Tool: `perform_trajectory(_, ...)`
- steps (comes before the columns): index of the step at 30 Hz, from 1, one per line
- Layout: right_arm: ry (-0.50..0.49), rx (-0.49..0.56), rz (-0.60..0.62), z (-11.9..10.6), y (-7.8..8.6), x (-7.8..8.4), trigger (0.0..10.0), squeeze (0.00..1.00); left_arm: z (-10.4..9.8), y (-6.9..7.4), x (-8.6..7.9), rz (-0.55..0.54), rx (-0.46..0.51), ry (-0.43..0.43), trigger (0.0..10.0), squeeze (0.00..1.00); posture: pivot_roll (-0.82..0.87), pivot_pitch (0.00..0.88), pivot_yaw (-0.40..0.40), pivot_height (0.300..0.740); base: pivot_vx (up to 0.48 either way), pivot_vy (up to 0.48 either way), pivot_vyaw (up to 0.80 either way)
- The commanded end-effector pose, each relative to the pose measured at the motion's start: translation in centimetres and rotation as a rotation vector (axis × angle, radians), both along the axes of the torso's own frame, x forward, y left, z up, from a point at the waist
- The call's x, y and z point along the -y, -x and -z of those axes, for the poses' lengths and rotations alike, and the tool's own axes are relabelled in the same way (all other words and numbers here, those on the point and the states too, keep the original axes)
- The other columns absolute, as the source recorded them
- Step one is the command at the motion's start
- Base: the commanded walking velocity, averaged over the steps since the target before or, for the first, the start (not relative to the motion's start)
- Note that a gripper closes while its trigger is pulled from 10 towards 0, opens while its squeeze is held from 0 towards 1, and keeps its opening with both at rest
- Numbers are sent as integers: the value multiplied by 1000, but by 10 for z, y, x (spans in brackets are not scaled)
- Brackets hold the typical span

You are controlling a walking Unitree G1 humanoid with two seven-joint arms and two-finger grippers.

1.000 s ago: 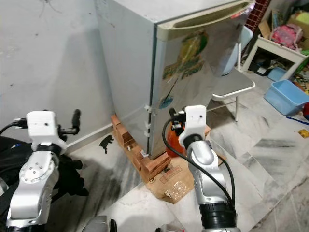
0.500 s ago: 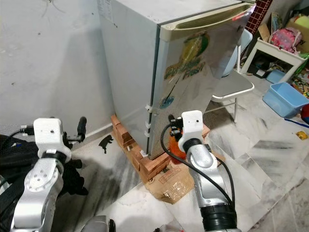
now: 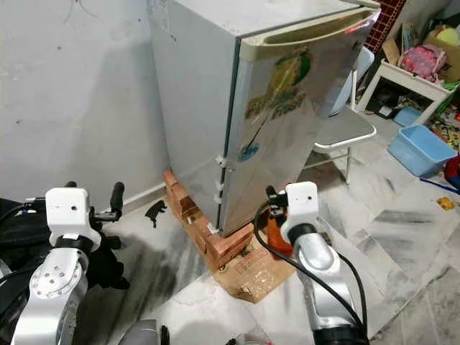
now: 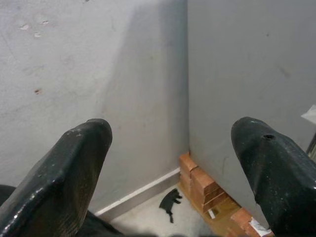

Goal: Restocking fridge

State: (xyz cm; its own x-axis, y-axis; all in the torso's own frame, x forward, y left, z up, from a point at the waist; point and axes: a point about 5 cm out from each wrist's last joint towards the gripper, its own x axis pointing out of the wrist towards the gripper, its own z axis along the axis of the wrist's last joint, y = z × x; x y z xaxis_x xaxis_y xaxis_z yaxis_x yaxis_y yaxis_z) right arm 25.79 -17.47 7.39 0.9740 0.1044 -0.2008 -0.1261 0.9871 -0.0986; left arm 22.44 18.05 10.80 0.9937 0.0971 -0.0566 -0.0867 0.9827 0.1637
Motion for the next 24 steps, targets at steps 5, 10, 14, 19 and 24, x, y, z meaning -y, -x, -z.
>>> perform_trajectory(5,-1,44,38,-9,-2,5,10000,0,0,0,1,9,6,-4,10000,0,94,0,-73,740,0,0,0)
perform_trajectory(10,41,60,56,-10,-7,9,10000,0,-1,-4,4,41,5,-25,10000,0,89,0,-60,740,0,0,0)
perform_trajectory(14,-7,75,51,-13,-11,8,10000,0,0,-5,2,34,3,-36,10000,0,87,0,-45,740,0,0,0)
perform_trajectory(19,-66,74,49,-13,-9,5,10000,0,2,-6,2,47,-6,-53,10000,0,78,0,-17,740,0,0,0)
perform_trajectory(24,-28,80,40,-14,-9,-1,10000,0,-1,-9,4,59,-2,-48,10000,0,71,0,-10,740,0,0,0)
